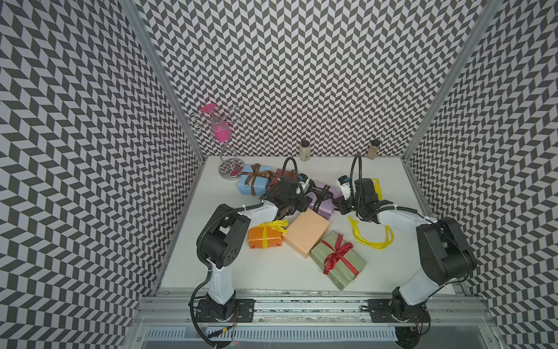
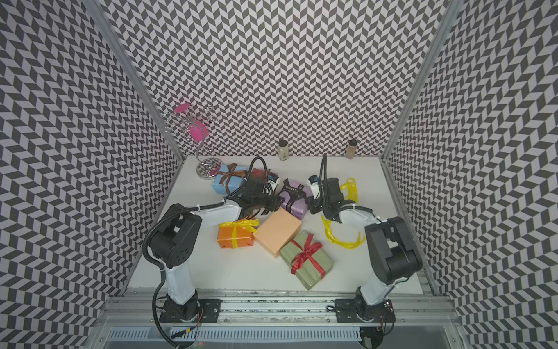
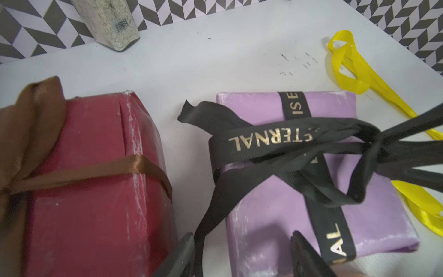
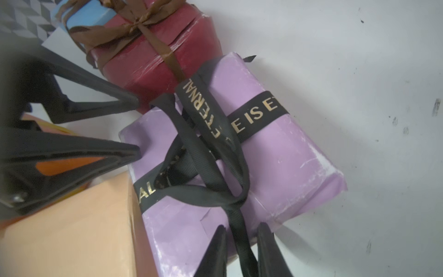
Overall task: Untie the ribbon bows on the gift boxes
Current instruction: Untie the ribbon from the gift box.
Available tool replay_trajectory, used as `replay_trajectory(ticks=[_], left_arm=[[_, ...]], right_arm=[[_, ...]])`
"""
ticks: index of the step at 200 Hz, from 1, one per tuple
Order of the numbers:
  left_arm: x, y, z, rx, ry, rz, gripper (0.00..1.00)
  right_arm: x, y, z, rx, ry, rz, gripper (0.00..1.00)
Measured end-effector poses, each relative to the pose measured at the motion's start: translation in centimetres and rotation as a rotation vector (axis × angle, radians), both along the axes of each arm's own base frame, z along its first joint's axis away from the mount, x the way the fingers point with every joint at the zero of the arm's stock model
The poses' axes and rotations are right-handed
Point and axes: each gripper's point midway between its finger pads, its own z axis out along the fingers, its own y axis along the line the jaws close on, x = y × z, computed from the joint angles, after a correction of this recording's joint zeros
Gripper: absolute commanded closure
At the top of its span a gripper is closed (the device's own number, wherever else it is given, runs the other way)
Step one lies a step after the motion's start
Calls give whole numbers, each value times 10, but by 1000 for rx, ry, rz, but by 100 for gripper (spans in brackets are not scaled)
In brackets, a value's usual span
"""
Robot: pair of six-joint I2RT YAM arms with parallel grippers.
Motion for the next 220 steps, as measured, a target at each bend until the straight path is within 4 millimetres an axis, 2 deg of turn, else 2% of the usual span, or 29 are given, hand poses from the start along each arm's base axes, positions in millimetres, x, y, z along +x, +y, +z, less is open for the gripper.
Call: replay_trajectory(ticks=[47, 91, 116, 153, 167, 178, 192, 220], left_arm=[[10, -1, -2, 3, -15, 26, 36], [13, 1, -1, 5, -22, 43, 37], [16, 1, -1, 8, -27, 52, 37], [17, 1, -1, 6, -25, 56, 37], [17, 1, -1, 5, -25, 58, 37], [18, 2, -1, 6, -25, 60, 37], [18, 2, -1, 5, -25, 62, 37], [18, 2, -1, 6, -26, 61, 37]], right_arm=[[2, 0, 2, 15, 6, -23, 98], [-7, -9, -1, 42, 37, -98, 100], [-20, -27, -5, 99, 56, -200, 100], [-42, -70, -20, 220, 113, -409, 100], [-48, -79, -27, 239, 137, -463, 100], [-53, -82, -30, 255, 155, -495, 94], [-56, -85, -32, 263, 165, -522, 74], [-54, -90, -22, 237, 140, -532, 47]])
